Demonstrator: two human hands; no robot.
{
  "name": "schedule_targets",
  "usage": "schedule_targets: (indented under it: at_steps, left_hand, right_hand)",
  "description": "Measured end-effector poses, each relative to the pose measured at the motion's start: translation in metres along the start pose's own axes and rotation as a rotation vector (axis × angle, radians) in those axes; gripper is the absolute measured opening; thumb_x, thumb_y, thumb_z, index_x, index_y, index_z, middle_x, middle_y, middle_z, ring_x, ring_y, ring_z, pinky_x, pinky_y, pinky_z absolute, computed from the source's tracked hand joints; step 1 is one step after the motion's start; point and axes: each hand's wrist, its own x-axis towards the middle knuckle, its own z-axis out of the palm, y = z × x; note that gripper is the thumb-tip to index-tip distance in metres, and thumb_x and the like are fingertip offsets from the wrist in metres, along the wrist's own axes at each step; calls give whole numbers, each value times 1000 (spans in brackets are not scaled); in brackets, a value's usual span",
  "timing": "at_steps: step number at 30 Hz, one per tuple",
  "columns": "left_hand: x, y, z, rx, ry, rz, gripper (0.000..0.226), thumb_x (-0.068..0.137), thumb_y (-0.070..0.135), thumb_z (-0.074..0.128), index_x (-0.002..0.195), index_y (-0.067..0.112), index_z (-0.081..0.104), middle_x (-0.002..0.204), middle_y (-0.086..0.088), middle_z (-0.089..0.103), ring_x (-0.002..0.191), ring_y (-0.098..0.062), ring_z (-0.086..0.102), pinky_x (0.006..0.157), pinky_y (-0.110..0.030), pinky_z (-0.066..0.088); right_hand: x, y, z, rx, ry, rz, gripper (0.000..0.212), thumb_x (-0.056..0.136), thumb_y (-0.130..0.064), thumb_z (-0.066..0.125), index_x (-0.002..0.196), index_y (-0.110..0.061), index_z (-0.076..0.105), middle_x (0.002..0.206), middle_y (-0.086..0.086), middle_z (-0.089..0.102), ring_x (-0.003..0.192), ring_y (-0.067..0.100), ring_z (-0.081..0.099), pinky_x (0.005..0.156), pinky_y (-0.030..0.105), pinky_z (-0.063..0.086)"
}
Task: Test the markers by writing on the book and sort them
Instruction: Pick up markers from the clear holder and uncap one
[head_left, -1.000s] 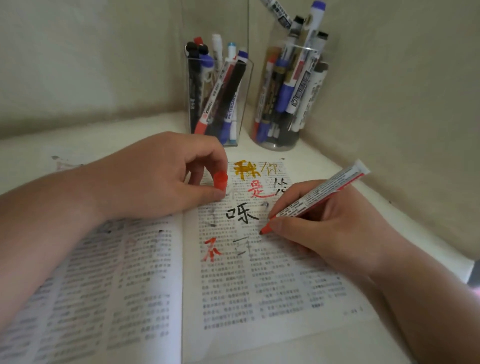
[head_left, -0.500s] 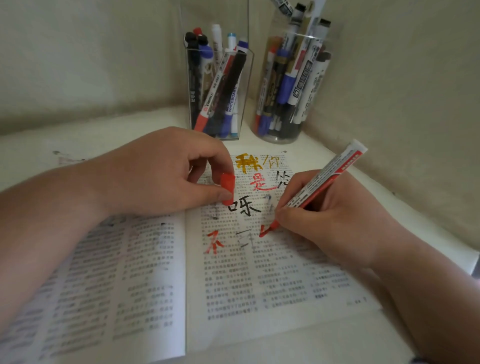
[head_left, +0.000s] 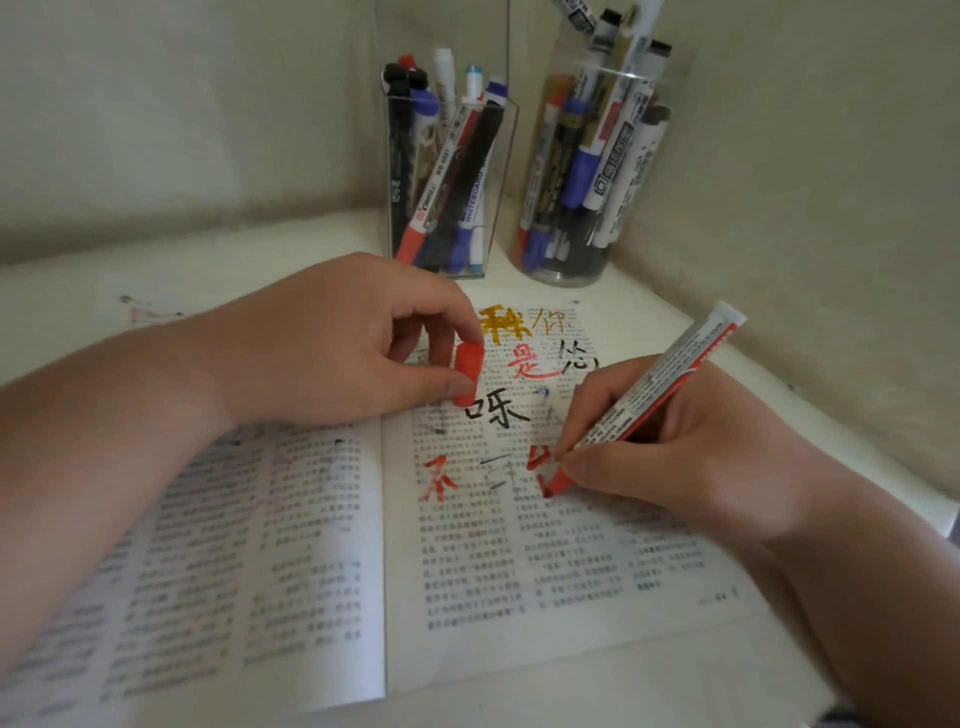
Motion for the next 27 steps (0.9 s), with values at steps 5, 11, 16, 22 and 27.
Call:
schedule_targets:
  at_steps: [5,11,16,22,27]
  left_hand:
    - [0,-4,-1,-39,-8,-9,30,72,61,74,95,42,71,83,25,67,65,-12,58,59,-23,46]
    - [0,-6,-1,-13,3,-1,30,73,59,71,96,41,73,85,21,68,68,-14,59,61,-26,47]
    - [0,-4,-1,-19,-2,8,30,72,60,68,96,42,72,84,20,68,68,-14,59,61,-25,46]
    - [-1,-4,-1,-26,15,20,29,72,60,72,95,41,72,83,20,67,69,-15,59,61,-21,45]
    - [0,-2,-1,3,-4,33,26,72,51,78,95,44,70,80,29,64,69,-14,59,59,-14,42]
  right_hand:
    - [2,2,0,8,82,9,9,81,-14,78,74,-11,73,64,14,68,46,7,52,44,17,40]
    - [2,3,2,23,85,42,7,69,-10,72,69,-4,68,56,15,61,42,8,48,42,17,36]
    - [2,4,-2,31,49,13,11,72,-15,71,74,-4,70,63,21,65,45,12,50,44,19,38]
    - [1,6,-2,33,35,-8,9,74,-17,73,75,-9,71,72,27,67,48,14,52,46,20,40]
    - [1,5,1,38,72,-10,7,72,-13,70,73,-6,69,68,27,65,44,11,49,44,18,37]
